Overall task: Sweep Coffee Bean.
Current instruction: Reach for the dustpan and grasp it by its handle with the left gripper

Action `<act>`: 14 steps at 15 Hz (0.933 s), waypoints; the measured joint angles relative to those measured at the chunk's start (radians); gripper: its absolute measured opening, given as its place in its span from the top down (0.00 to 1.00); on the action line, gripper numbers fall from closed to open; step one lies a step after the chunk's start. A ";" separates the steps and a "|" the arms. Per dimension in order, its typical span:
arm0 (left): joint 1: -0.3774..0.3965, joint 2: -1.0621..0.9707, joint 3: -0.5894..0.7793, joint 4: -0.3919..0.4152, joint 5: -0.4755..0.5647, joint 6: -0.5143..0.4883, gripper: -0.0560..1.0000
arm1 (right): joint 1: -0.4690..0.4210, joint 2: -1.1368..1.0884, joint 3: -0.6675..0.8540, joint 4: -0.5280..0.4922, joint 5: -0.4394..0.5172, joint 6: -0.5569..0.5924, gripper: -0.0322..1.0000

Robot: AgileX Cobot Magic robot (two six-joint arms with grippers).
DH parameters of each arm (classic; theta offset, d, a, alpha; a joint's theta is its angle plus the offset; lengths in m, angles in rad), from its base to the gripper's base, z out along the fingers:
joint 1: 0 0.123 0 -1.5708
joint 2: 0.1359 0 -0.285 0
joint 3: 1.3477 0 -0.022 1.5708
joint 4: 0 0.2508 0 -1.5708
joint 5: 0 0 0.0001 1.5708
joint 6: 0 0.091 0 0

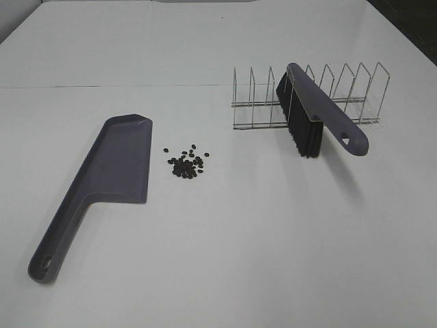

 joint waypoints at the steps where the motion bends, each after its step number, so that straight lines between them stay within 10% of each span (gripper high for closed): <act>1: 0.000 0.000 0.000 0.000 0.000 0.000 0.18 | 0.000 0.000 0.000 0.000 0.000 0.000 0.20; 14: 0.000 0.000 0.000 0.000 0.000 0.000 0.18 | 0.000 0.000 0.000 0.000 0.000 0.000 0.20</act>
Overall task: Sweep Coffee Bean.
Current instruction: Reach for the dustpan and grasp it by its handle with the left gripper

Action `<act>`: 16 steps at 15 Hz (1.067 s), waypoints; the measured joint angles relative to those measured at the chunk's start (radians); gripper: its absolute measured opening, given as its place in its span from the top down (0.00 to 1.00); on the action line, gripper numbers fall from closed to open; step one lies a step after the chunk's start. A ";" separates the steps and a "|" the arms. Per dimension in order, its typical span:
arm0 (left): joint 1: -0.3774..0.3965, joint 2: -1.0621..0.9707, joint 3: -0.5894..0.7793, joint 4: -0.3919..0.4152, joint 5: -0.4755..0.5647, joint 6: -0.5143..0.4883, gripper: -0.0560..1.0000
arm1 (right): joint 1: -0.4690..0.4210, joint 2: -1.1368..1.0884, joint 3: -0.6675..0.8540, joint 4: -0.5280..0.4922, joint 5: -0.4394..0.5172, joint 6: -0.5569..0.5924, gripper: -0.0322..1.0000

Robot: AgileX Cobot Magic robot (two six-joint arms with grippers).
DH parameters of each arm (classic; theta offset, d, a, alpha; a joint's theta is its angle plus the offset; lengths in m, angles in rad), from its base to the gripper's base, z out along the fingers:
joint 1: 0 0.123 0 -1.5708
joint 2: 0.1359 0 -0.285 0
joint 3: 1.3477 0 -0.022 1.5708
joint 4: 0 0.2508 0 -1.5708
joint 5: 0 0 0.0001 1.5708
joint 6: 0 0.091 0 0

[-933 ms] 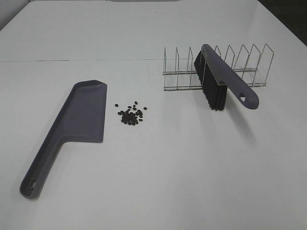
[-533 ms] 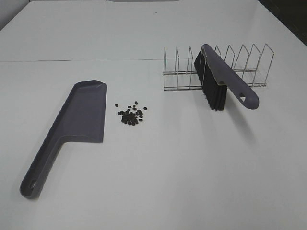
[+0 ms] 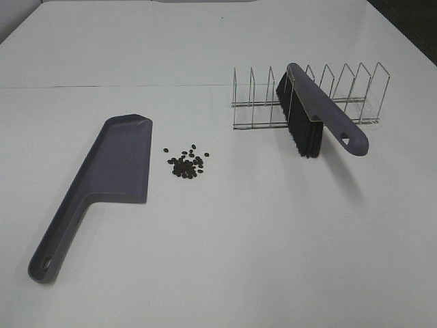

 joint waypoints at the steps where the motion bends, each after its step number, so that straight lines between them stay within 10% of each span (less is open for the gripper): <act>1: 0.000 0.000 0.000 0.000 0.000 0.000 0.18 | 0.000 0.000 0.000 0.000 0.000 0.000 0.20; 16: 0.000 0.000 0.000 0.000 0.000 0.000 0.18 | 0.000 0.000 0.000 0.000 0.000 0.000 0.20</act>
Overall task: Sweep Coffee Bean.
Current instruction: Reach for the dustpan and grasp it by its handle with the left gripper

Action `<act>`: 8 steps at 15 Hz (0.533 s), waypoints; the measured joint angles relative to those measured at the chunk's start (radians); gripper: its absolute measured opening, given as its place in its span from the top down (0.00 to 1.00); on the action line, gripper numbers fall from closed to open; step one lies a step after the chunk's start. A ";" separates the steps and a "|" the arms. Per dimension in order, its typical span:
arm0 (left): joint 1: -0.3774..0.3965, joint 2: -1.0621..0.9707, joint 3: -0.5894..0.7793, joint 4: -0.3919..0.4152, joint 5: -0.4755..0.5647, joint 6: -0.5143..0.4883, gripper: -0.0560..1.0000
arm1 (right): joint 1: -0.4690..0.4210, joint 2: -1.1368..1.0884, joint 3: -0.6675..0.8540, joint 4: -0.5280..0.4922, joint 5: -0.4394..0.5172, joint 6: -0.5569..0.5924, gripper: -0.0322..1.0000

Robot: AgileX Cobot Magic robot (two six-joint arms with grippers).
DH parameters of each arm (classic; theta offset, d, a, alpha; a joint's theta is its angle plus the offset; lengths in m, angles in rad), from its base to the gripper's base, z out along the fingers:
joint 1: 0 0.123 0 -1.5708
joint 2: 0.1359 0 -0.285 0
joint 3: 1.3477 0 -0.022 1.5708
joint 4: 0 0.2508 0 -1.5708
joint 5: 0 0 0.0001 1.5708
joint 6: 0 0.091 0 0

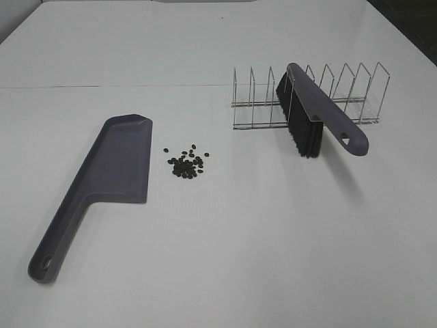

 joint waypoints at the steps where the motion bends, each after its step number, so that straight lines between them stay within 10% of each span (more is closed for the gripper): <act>1: 0.000 0.000 0.000 0.000 0.000 0.000 0.18 | 0.000 0.000 0.000 0.000 0.000 0.000 0.20; 8: 0.000 0.000 0.000 0.000 0.000 0.000 0.18 | 0.000 0.000 0.000 0.000 0.000 0.000 0.20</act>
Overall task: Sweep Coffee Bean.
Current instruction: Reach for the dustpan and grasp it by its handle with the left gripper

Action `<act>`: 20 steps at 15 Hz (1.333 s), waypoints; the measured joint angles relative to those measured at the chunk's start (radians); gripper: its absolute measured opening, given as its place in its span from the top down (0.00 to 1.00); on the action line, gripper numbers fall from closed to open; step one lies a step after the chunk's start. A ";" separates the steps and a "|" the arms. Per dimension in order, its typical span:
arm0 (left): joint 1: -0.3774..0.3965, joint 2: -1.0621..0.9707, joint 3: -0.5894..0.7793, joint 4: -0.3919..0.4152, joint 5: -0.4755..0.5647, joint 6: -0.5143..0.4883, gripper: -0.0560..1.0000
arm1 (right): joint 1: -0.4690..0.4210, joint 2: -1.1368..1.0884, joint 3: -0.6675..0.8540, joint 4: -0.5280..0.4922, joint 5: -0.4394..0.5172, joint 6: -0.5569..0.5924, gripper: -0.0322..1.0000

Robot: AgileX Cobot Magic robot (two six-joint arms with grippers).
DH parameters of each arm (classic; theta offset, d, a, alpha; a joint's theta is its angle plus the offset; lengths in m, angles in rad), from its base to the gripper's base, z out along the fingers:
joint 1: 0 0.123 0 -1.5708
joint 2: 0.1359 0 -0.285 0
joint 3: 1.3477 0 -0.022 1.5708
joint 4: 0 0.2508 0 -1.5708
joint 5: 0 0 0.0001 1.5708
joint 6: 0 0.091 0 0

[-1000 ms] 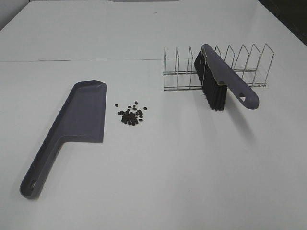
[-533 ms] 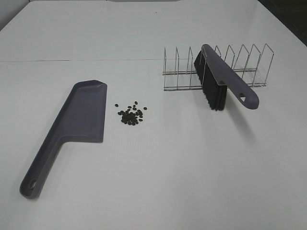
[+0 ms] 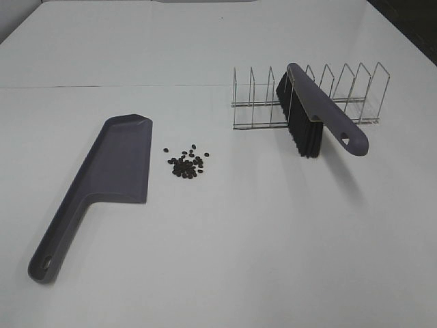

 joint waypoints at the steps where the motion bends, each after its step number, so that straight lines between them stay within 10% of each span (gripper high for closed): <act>1: 0.000 0.000 0.000 0.000 0.000 0.000 0.18 | 0.000 0.000 0.000 0.000 0.000 0.000 0.20; 20: 0.000 0.610 0.000 0.018 -0.003 -0.036 0.18 | 0.000 0.000 0.000 0.000 0.000 0.000 0.20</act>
